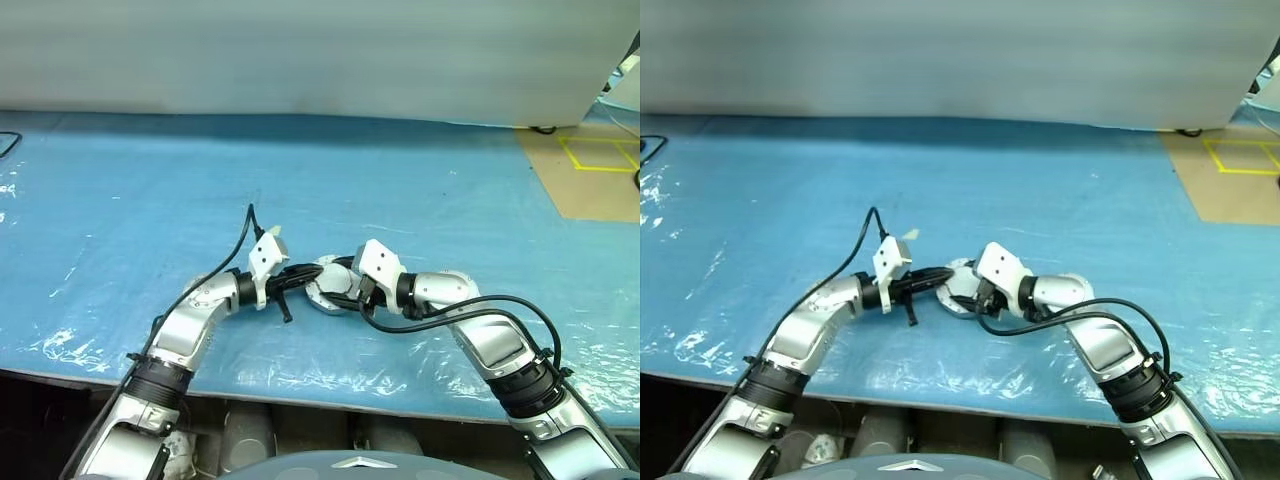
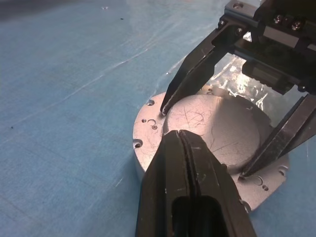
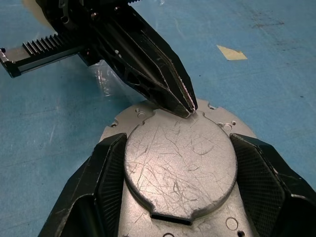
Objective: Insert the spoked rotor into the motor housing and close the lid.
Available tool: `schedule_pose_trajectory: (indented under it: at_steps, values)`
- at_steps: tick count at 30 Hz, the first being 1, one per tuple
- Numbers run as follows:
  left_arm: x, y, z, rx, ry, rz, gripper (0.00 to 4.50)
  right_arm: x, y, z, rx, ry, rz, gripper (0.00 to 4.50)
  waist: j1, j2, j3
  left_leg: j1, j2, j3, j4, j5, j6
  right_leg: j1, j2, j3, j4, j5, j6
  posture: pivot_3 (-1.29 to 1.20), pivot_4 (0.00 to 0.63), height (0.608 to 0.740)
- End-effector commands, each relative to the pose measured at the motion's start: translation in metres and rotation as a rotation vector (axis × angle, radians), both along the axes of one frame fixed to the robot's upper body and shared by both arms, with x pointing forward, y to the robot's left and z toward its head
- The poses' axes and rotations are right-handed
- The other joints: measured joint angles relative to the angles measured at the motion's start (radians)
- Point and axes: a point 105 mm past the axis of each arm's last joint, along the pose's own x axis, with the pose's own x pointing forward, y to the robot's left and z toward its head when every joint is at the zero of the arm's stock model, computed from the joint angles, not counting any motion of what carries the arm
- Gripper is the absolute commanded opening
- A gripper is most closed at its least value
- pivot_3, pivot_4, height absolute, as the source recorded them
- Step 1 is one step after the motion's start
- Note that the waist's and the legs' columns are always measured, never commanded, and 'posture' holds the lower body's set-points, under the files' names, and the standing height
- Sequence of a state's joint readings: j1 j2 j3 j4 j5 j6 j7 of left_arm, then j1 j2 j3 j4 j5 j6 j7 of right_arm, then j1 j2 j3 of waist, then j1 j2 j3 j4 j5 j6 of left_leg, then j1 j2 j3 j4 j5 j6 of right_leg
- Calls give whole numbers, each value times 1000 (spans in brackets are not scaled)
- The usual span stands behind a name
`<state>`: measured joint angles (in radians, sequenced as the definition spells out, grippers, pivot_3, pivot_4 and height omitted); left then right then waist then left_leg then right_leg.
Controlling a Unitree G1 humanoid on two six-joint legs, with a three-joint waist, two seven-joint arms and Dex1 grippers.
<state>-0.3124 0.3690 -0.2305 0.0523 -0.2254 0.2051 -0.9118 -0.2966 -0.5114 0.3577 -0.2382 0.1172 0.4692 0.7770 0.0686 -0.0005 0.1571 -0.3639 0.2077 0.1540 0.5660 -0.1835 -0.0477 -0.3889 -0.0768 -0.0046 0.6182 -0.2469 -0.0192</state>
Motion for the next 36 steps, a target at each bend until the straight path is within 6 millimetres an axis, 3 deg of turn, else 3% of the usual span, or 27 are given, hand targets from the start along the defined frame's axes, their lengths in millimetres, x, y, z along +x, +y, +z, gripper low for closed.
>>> schedule_pose_trajectory:
  at_steps: [1, 8, 12, 13, 21, 25, 31, 36]
  values:
    - [-4, 7, -22, 78, 102, 18, 0, 2, -11, -17, -64, 34, -56, 2964, 0, 0, -1, 0, 0, 0, 0, 0, 0, 0, 0, 0, 0, 0, 0, 0, 150, 740]
    - [-7, 1, -14, 33, 100, -13, 0, 2, -8, -16, -51, 37, -38, 2964, 0, 1, -2, 1, 0, 0, -1, 0, 0, 0, 0, 0, 0, 0, 0, 0, 150, 740]
    - [-11, 1, -18, 62, 97, -32, 0, 0, -5, -10, -10, 49, -23, 4324, 0, 1, -2, 0, 0, 0, -2, 0, 0, -1, 0, 0, -2, 0, 0, 0, 150, 740]
    - [-12, 1, -18, 53, 102, -33, 0, 1, -5, -9, -9, 34, -29, 4487, 0, 1, -2, 0, 0, 0, -3, 0, 0, -1, 0, 0, -3, 0, 0, 0, 150, 740]
    - [-10, -1, -15, 30, 101, -37, 0, 11, -3, 20, 155, 11, -61, 4487, 1, 1, -2, -5, 0, 0, -6, 0, 0, -2, 0, -2, -10, 0, 0, 0, 150, 740]
    - [-11, -2, -16, 35, 98, -39, 0, 18, -22, 17, 135, 58, -135, 4487, 1, 1, -2, -6, 0, 0, -6, 0, 0, -3, 0, -2, -10, 0, 0, 0, 150, 740]
    - [-11, -2, -16, 33, 96, -40, 0, 9, -38, 17, 157, 181, -135, 4487, 2, 1, -2, -5, 0, 0, -6, 0, 0, -1, 0, -2, -10, 0, 0, 0, 150, 740]
    - [-10, -2, -16, 34, 90, -42, 0, 7, -50, 1, 136, 364, -241, 4487, 2, 2, -2, -5, 0, 0, -7, 0, 0, -2, 1, -2, -11, 0, 0, 0, 150, 740]
